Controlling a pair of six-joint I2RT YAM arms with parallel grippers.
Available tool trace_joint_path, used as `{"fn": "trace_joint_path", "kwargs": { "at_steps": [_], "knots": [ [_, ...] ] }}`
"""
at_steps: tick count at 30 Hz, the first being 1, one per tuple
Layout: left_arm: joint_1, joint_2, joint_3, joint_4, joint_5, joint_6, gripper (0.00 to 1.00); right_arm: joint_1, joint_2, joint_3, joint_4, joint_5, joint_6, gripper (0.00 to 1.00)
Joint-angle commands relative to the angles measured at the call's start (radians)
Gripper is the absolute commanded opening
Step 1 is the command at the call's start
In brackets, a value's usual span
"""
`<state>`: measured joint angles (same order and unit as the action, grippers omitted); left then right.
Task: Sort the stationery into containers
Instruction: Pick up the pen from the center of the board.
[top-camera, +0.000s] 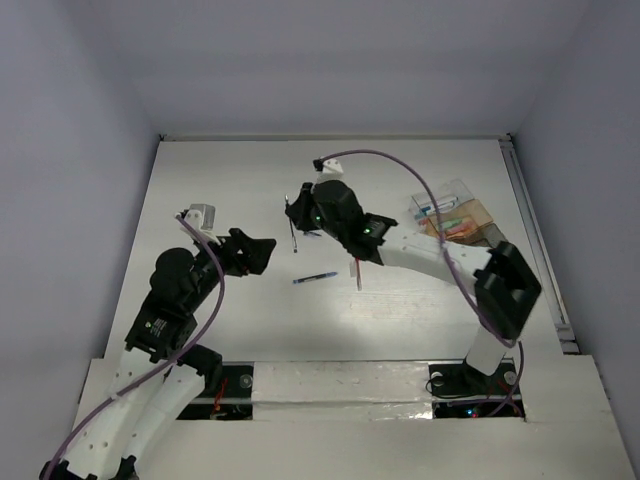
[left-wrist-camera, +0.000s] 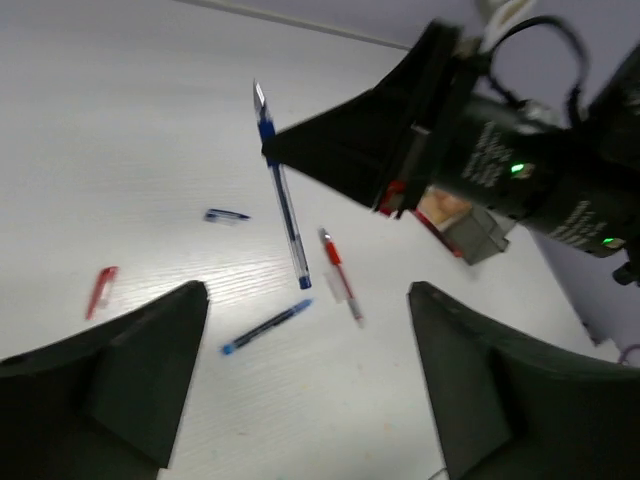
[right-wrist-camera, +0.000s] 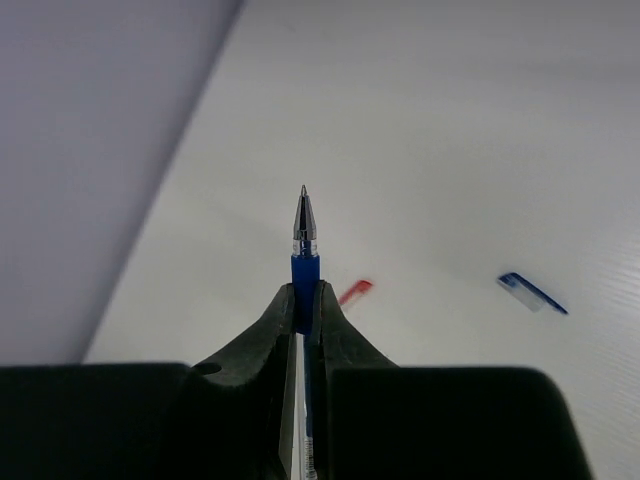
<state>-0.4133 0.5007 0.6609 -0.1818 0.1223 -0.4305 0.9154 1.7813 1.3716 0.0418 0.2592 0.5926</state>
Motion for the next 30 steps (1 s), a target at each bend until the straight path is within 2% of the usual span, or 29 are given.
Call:
{"fn": "trace_joint_path", "kwargs": {
  "at_steps": [1,3,4,5,17,23,27,29,30],
  "knots": [
    [-0.004,0.012,-0.043,0.123,0.161,-0.082,0.72,-0.004,-0.130,-0.121,0.269,-0.055,0.042,0.00],
    [-0.004,0.013,-0.081,0.191,0.203,-0.123,0.54,-0.004,-0.200,-0.198,0.306,-0.086,0.055,0.00],
    [-0.004,0.024,-0.101,0.240,0.212,-0.160,0.42,-0.004,-0.232,-0.232,0.334,-0.113,0.059,0.00],
    [-0.004,0.032,-0.109,0.260,0.232,-0.189,0.40,-0.004,-0.244,-0.244,0.345,-0.129,0.064,0.00],
    [-0.004,0.191,-0.201,0.530,0.318,-0.284,0.42,-0.004,-0.299,-0.310,0.408,-0.227,0.088,0.00],
    [-0.004,0.202,-0.210,0.538,0.289,-0.281,0.41,-0.004,-0.300,-0.319,0.428,-0.252,0.105,0.00],
    [-0.004,0.210,-0.207,0.553,0.284,-0.284,0.35,-0.004,-0.284,-0.325,0.460,-0.307,0.133,0.00],
    [-0.004,0.214,-0.207,0.548,0.287,-0.286,0.23,-0.004,-0.278,-0.322,0.463,-0.310,0.141,0.00],
    [-0.004,0.214,-0.208,0.547,0.287,-0.284,0.23,-0.004,-0.278,-0.324,0.463,-0.310,0.141,0.00]
  ]
}}
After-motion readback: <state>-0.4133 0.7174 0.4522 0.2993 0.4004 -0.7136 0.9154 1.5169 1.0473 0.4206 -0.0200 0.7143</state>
